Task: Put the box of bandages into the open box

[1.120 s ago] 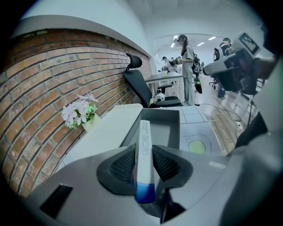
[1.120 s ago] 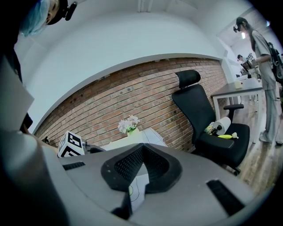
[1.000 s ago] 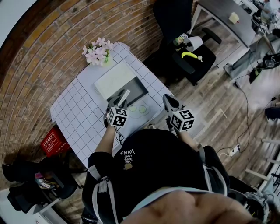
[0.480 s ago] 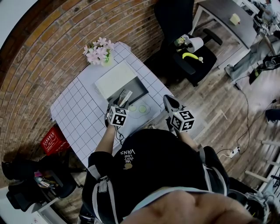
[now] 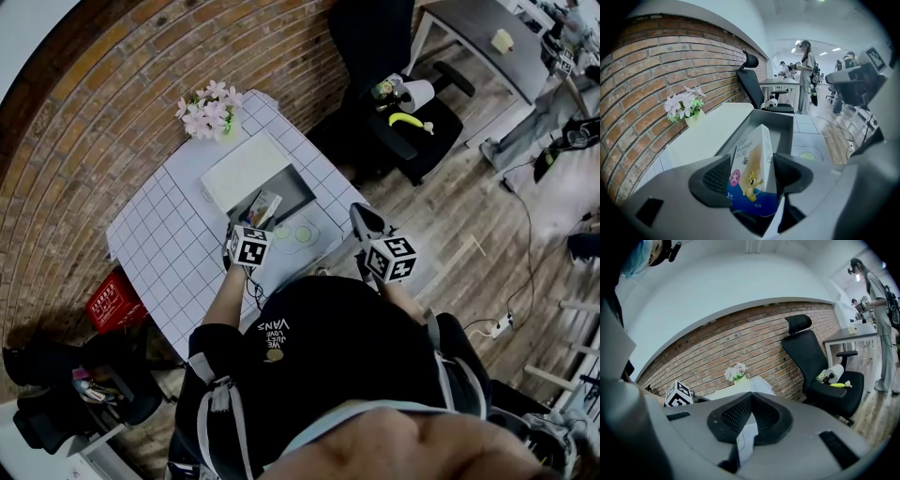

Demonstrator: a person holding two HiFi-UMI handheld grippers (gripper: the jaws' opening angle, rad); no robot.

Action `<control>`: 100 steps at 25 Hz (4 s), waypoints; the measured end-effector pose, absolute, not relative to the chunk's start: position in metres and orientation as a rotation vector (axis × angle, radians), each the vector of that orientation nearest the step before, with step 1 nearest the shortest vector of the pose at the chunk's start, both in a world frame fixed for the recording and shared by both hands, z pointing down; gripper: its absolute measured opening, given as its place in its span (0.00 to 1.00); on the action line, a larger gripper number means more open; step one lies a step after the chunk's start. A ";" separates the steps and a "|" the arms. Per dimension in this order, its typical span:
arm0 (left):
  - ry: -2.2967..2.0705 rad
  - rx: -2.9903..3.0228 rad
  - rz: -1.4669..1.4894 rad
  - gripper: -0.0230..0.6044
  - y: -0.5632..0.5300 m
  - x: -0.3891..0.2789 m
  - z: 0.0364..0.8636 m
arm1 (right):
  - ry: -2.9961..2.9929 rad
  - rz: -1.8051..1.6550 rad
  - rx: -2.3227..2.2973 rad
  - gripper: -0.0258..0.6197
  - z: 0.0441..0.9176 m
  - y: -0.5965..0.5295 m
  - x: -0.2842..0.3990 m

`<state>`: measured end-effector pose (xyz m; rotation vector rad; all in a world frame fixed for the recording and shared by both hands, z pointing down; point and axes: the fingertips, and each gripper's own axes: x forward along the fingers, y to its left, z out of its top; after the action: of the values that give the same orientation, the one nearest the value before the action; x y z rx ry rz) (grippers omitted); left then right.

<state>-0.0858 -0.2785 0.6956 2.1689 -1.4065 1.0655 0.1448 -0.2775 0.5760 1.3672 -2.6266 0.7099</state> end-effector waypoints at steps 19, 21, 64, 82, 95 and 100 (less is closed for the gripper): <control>-1.409 2.163 0.899 0.55 -0.275 -0.088 0.684 | -2.631 0.710 1.339 0.04 0.577 -0.270 0.138; -1.428 2.138 0.889 0.55 -0.274 -0.094 0.685 | -2.631 0.709 1.335 0.04 0.577 -0.269 0.135; -1.345 2.432 0.619 0.54 -0.225 -0.125 0.612 | -2.560 0.658 1.541 0.04 0.557 -0.178 0.056; -1.333 2.564 0.416 0.19 -0.161 -0.144 0.563 | -2.523 0.644 1.650 0.04 0.555 -0.121 0.032; -1.390 2.565 0.375 0.08 -0.110 -0.179 0.557 | -2.512 0.632 1.653 0.04 0.558 -0.083 0.004; -1.425 2.566 0.349 0.07 -0.095 -0.193 0.556 | -2.513 0.627 1.648 0.04 0.560 -0.074 -0.007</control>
<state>-0.1927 -0.0950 0.5559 2.5659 -1.4253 0.3494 -0.0066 -0.0739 0.5599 1.6481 -2.5127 0.6274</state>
